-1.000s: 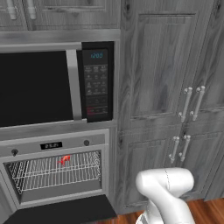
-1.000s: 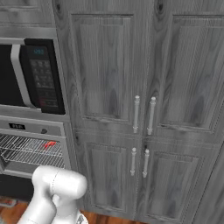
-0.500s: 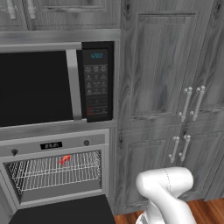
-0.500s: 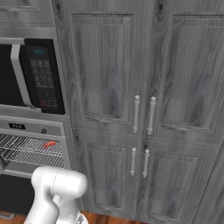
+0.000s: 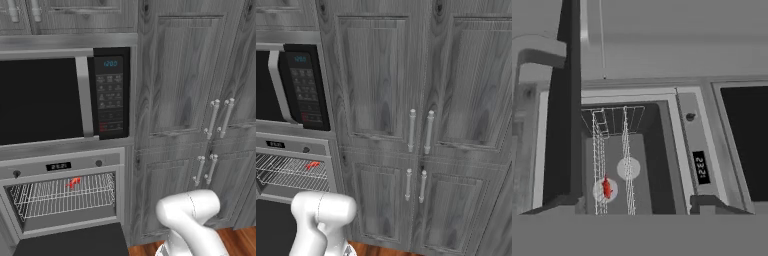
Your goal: Take the fish from the oven and place it on the plate on the counter.
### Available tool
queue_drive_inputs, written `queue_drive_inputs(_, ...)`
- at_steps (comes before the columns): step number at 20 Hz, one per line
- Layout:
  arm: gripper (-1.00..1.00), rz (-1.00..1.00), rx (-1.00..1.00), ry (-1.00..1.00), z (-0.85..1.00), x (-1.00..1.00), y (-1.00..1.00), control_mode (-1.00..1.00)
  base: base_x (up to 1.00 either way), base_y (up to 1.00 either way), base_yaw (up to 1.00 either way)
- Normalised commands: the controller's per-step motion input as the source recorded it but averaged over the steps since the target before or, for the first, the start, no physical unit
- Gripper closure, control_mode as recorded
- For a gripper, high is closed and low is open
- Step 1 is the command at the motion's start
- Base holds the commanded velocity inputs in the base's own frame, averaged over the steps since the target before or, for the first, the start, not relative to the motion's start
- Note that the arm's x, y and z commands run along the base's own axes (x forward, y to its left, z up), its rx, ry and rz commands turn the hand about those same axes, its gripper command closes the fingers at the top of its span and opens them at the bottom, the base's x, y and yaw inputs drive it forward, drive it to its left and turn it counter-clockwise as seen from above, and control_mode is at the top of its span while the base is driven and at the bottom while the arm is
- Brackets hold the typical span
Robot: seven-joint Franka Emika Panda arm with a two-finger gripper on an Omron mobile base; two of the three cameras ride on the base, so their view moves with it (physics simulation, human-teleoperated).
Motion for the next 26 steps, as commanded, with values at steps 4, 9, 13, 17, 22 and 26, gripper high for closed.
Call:
queue_drive_inputs(4,-1.00,0.00,0.18,-0.29,0.94,-0.91,-0.21,-1.00,0.00,0.00,0.00)
queue_drive_inputs(9,-1.00,-0.04,0.22,-0.23,1.00,-0.60,-0.29,-1.00,0.00,0.00,0.00)
queue_drive_inputs(13,-1.00,-0.07,0.24,-0.08,1.00,-0.17,-0.39,-1.00,0.00,0.00,0.00)
queue_drive_inputs(17,-1.00,-0.07,0.23,-0.02,0.98,0.04,-0.45,-1.00,0.00,0.00,0.00)
queue_drive_inputs(22,-1.00,-0.01,0.07,0.15,0.84,0.39,-0.14,-1.00,0.00,0.00,0.00)
queue_drive_inputs(26,-1.00,0.02,0.00,0.32,0.70,0.27,0.00,-1.00,0.00,0.00,0.00)
